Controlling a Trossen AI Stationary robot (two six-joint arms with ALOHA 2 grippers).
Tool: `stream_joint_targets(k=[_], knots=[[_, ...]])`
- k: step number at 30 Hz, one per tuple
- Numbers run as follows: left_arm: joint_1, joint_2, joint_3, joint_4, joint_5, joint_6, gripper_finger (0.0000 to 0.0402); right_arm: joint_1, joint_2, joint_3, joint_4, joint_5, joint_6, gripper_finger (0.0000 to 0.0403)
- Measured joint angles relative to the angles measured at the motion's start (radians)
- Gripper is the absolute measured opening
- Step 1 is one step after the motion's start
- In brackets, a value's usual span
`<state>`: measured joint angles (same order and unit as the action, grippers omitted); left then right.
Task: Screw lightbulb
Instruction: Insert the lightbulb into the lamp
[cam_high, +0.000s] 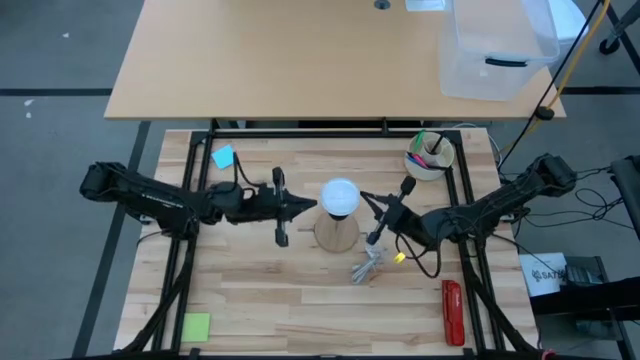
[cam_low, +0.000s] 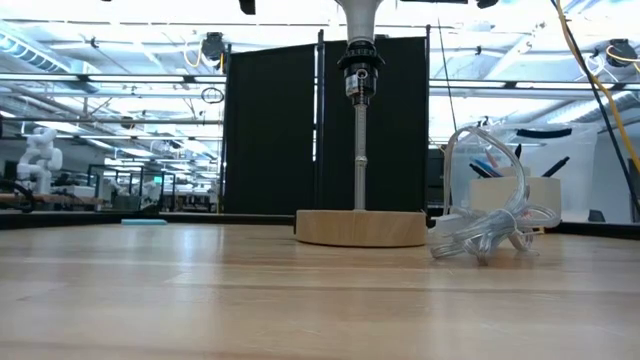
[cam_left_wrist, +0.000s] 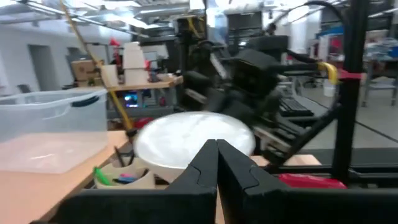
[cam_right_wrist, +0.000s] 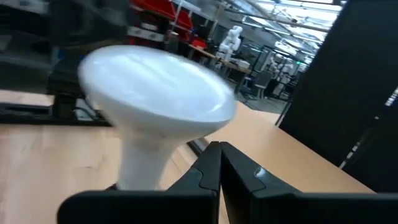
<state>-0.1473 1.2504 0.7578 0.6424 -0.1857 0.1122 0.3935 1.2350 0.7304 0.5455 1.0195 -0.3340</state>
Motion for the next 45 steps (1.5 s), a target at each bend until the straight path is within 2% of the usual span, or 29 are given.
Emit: stream_joint_targets(k=[10,32,38,45], knots=[[-0.003,0.058,0.0,0.057,0.019,-0.002,0.0,-0.04,-0.001,0.0,0.122,-0.057,-0.074,0.0],[0.053,0.082,0.0,0.041,0.026,-0.033,0.0,0.007,-0.004,0.0,0.094,-0.049,-0.062,0.0],[0.086,0.082,0.0,0.04,-0.002,-0.066,0.0,0.03,-0.004,0.0,0.074,-0.031,-0.046,0.0],[0.139,0.088,-0.002,-0.002,0.005,-0.129,0.0,0.061,0.003,-0.001,0.043,-0.115,-0.042,0.0]])
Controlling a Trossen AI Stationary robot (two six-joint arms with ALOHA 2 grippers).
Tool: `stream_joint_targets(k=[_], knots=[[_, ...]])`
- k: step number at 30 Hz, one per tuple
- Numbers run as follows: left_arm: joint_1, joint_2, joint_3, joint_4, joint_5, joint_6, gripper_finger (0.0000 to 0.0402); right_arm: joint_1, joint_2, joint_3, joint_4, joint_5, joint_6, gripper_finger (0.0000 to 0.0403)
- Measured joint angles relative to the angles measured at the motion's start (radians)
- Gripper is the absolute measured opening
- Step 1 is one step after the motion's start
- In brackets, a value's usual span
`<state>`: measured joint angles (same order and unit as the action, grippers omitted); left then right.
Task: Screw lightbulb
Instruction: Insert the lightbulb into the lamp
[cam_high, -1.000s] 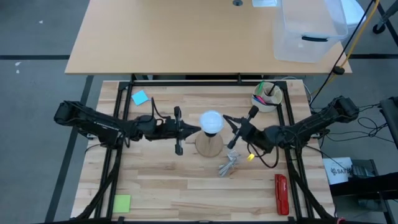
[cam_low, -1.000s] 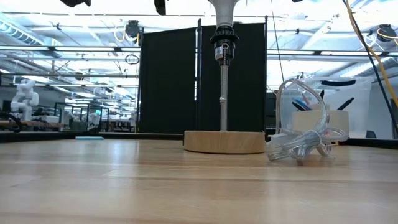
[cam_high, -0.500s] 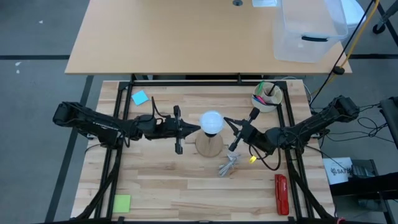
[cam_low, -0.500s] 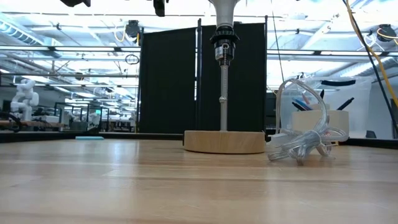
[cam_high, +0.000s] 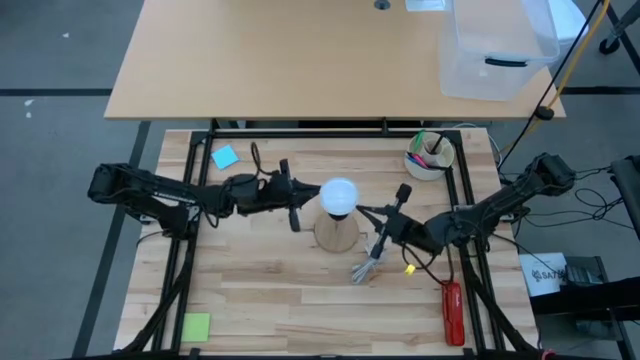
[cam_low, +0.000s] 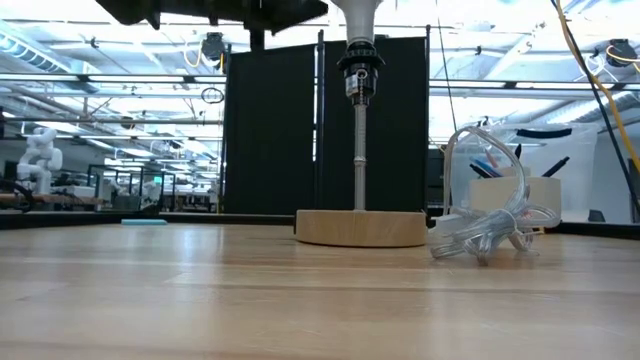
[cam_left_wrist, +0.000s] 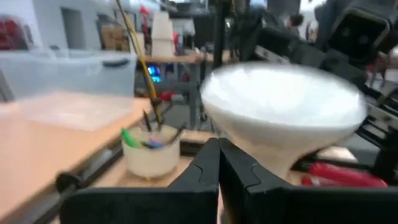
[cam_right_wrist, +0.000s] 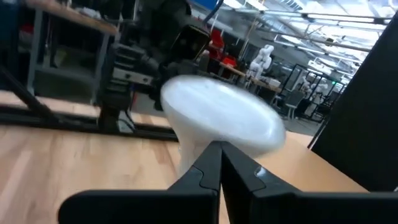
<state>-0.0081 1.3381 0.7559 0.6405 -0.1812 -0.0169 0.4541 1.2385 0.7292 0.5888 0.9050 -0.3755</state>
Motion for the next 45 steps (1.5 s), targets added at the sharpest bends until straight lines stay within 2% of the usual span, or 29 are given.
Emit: stream_joint_targets(k=[5,13,21,30,33,38,45], knots=[[0.02,-0.002,0.001,-0.026,-0.017,-0.031,0.0,0.002,-0.002,0.001,-0.028,-0.009,0.044,0.0],[-0.001,-0.038,0.001,-0.012,-0.014,0.002,0.0,0.0,-0.003,0.001,-0.078,0.008,0.095,0.0],[-0.072,-0.085,0.001,0.018,-0.013,0.075,0.0,-0.019,-0.003,0.001,-0.085,0.118,0.073,0.0],[-0.139,-0.067,0.001,0.028,-0.01,0.106,0.0,-0.096,-0.004,0.001,-0.009,0.113,0.01,0.0],[-0.141,-0.052,0.001,0.034,-0.01,0.105,0.0,-0.109,-0.004,0.001,0.013,0.109,-0.012,0.0],[-0.137,-0.02,0.001,0.048,-0.01,0.105,0.0,-0.124,-0.004,0.001,0.037,0.034,-0.014,0.0],[-0.113,-0.016,0.001,0.054,-0.001,0.089,0.0,-0.126,-0.004,0.001,0.036,0.023,-0.007,0.0]])
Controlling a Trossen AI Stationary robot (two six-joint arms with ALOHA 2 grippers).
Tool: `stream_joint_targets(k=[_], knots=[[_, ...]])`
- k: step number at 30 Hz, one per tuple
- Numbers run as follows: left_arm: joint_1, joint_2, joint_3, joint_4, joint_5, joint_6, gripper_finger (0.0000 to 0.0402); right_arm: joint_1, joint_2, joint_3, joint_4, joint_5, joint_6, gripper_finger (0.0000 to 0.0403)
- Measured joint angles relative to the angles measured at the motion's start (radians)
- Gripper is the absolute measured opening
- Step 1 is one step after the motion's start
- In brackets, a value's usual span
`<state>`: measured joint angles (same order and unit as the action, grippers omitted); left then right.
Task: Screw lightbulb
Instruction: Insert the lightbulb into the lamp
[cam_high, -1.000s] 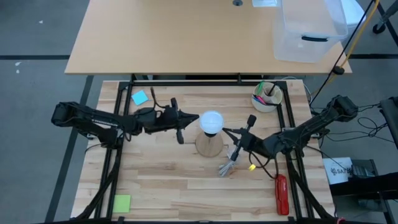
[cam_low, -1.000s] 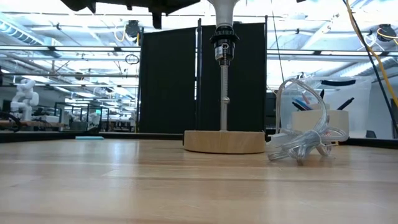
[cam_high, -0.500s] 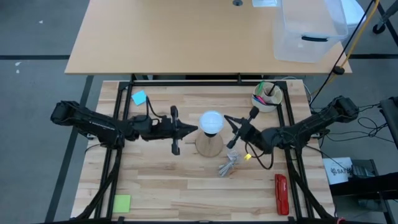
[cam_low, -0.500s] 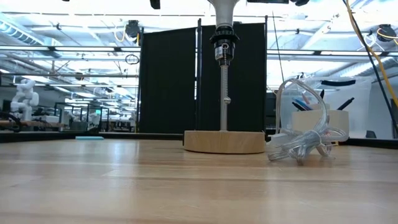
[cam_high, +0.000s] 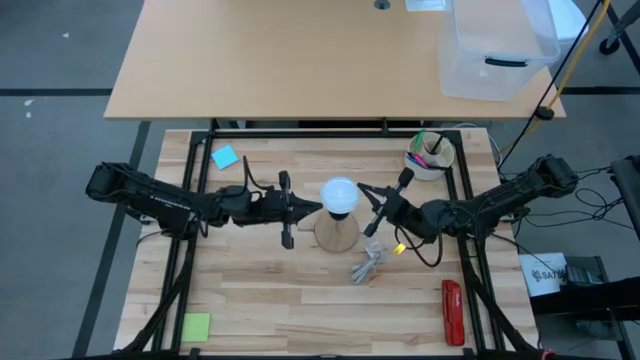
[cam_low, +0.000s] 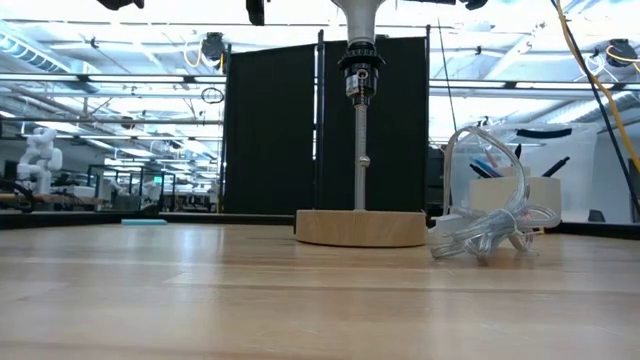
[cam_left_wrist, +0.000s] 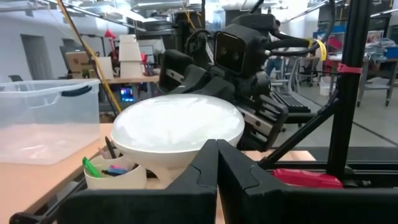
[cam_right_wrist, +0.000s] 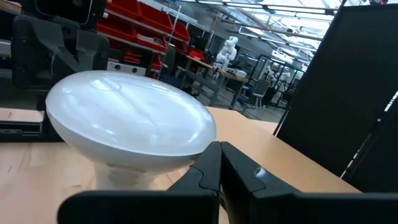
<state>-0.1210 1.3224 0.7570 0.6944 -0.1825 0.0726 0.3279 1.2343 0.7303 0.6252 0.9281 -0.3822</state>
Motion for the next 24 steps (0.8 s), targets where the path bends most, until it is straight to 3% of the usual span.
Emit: stream_joint_targets(k=[16,24], knots=[[0.065,-0.003,0.0,-0.057,-0.008,-0.041,0.0,0.059,-0.004,0.0,-0.043,0.022,0.027,0.0],[0.105,0.006,-0.002,-0.108,-0.043,-0.092,0.0,0.1,0.003,0.0,-0.07,-0.051,0.03,0.0]])
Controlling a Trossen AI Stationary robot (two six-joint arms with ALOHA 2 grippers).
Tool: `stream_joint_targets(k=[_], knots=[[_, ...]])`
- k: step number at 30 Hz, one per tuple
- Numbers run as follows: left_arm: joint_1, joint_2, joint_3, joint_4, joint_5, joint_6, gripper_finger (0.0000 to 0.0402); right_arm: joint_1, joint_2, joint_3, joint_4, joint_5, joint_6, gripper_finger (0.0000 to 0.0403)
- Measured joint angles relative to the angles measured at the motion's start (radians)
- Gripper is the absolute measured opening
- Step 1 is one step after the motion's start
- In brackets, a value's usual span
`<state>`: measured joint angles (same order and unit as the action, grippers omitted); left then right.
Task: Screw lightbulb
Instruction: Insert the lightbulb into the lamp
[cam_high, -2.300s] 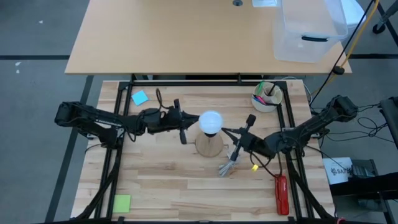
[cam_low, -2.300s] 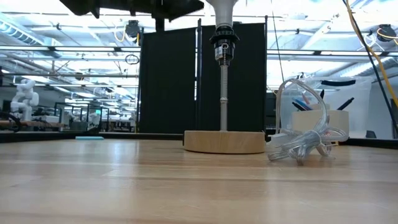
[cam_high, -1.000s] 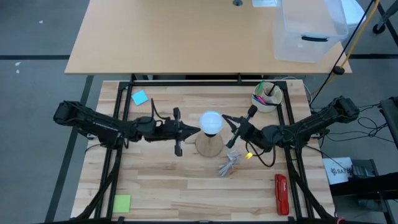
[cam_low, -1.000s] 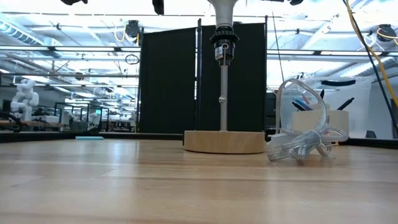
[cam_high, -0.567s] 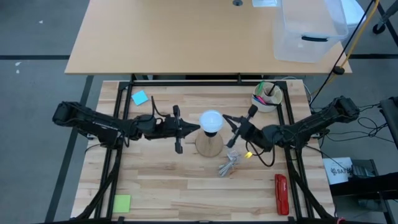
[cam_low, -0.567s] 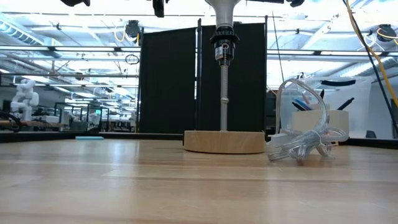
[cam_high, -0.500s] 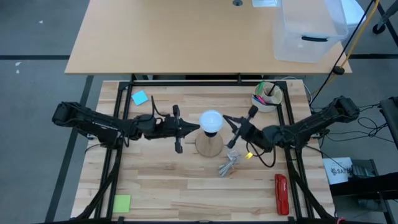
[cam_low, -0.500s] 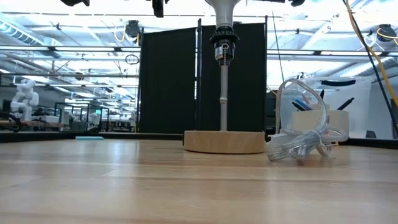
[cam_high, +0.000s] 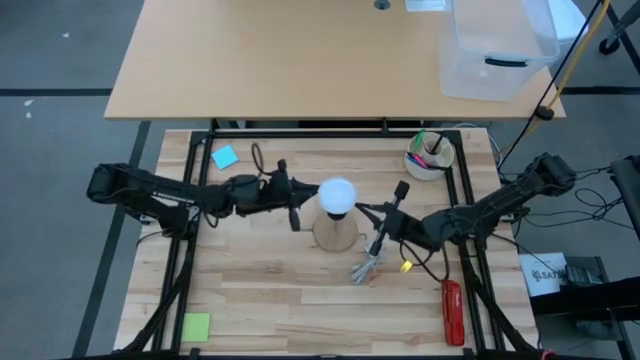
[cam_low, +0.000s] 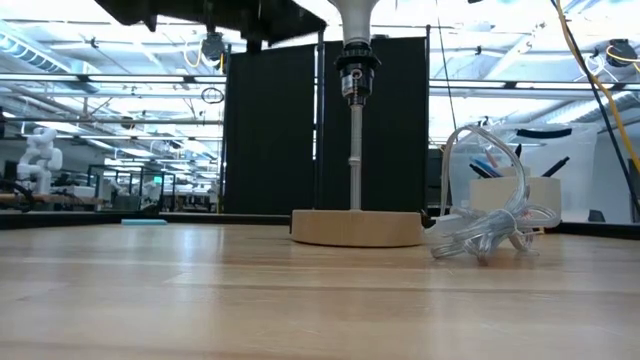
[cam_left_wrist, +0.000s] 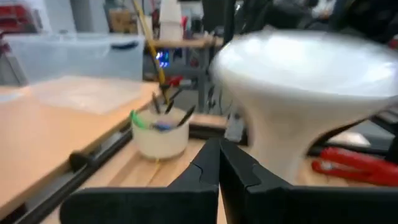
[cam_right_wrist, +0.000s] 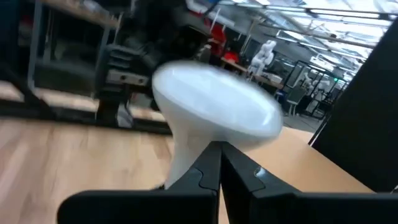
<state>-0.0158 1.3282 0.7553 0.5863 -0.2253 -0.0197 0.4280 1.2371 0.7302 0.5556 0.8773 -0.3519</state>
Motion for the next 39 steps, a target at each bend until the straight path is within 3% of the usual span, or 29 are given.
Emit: stream_joint_targets(k=[6,14,20,27,39], knots=[[0.006,-0.002,0.001,-0.008,-0.074,-0.015,0.0,0.024,0.0,0.001,-0.041,0.019,0.028,0.0],[-0.03,-0.033,0.002,0.058,-0.079,0.03,0.0,0.023,-0.001,0.001,-0.066,0.047,0.053,0.0],[-0.087,-0.041,0.002,0.141,-0.073,0.108,0.0,-0.002,-0.001,0.001,-0.061,0.127,0.046,0.0],[-0.156,-0.041,0.002,0.151,-0.042,0.194,0.0,-0.06,-0.001,0.001,-0.039,0.126,0.049,0.0],[-0.166,-0.039,0.002,0.079,0.034,0.16,0.0,-0.107,-0.002,0.001,0.106,0.029,-0.034,0.0]])
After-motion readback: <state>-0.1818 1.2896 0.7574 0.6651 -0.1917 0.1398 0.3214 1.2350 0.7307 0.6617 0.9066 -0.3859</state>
